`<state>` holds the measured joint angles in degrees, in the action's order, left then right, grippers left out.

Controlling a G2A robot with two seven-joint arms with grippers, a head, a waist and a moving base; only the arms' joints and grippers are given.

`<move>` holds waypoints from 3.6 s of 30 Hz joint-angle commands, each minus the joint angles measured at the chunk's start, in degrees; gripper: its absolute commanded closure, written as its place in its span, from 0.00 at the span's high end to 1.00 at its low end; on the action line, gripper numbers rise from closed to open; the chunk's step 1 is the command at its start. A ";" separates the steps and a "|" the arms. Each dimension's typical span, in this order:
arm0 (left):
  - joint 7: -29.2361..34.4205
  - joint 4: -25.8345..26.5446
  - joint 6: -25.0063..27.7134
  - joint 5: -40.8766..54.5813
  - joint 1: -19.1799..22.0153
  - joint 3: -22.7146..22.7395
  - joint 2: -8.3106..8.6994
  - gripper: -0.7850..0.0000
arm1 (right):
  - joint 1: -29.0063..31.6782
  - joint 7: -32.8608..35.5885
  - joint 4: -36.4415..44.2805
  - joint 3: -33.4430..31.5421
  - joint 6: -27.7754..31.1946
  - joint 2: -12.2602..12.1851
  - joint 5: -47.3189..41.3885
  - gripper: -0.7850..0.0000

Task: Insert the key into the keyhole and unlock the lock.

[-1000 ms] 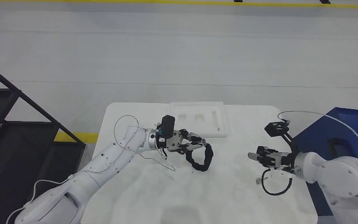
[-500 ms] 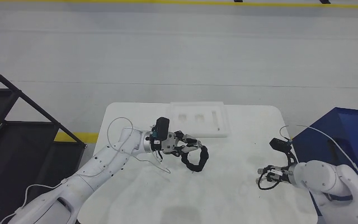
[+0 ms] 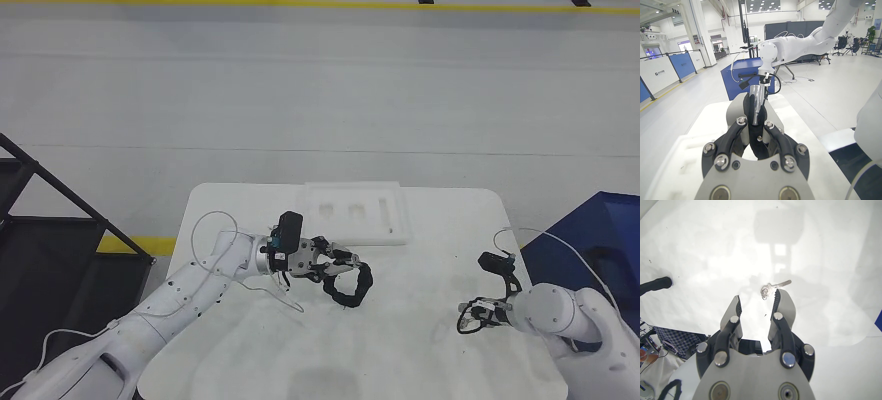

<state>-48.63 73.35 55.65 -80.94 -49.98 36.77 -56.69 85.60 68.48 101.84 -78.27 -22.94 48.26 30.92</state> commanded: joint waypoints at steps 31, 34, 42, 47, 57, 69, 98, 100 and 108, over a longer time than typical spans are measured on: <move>-0.69 -0.06 -0.69 -0.03 0.19 -0.47 0.05 0.00 | 0.52 -2.09 -6.09 1.42 0.30 0.70 -5.09 0.38; -0.69 -0.06 -0.69 -0.03 0.19 -0.47 0.05 0.00 | 0.61 -1.96 -6.60 1.47 0.93 0.75 -6.05 0.34; -0.69 -0.06 -0.69 -0.03 0.19 -0.47 0.05 0.00 | -0.14 -2.34 -8.35 2.61 1.65 1.00 -6.91 0.28; -0.69 -0.06 -0.69 -0.03 0.19 -0.47 0.05 0.00 | -0.92 -2.51 -9.64 3.48 2.00 1.21 -7.55 0.26; -0.69 -0.06 -0.69 -0.03 0.19 -0.47 0.05 0.00 | -1.71 -2.98 -9.50 4.14 2.35 1.38 -8.06 0.00; -0.69 -0.06 -0.69 -0.03 0.19 -0.47 0.05 0.00 | -1.47 -1.29 1.31 0.44 7.86 0.66 -9.89 0.00; 2.67 4.97 2.35 -0.66 -10.30 17.71 10.57 0.00 | -40.80 -2.22 -26.05 25.65 19.10 9.12 -19.14 0.00; 2.67 4.97 2.35 -0.66 -10.30 17.71 10.57 0.00 | -43.33 -2.40 -29.35 27.36 20.10 10.06 -19.81 0.00; 2.67 4.97 2.35 -0.66 -10.30 17.71 10.57 0.00 | -51.80 -3.01 -42.37 33.75 24.20 14.16 -22.37 0.00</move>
<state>-45.97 78.32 58.00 -81.60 -60.28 54.48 -46.12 34.83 65.59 61.47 -45.33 0.83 61.85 8.95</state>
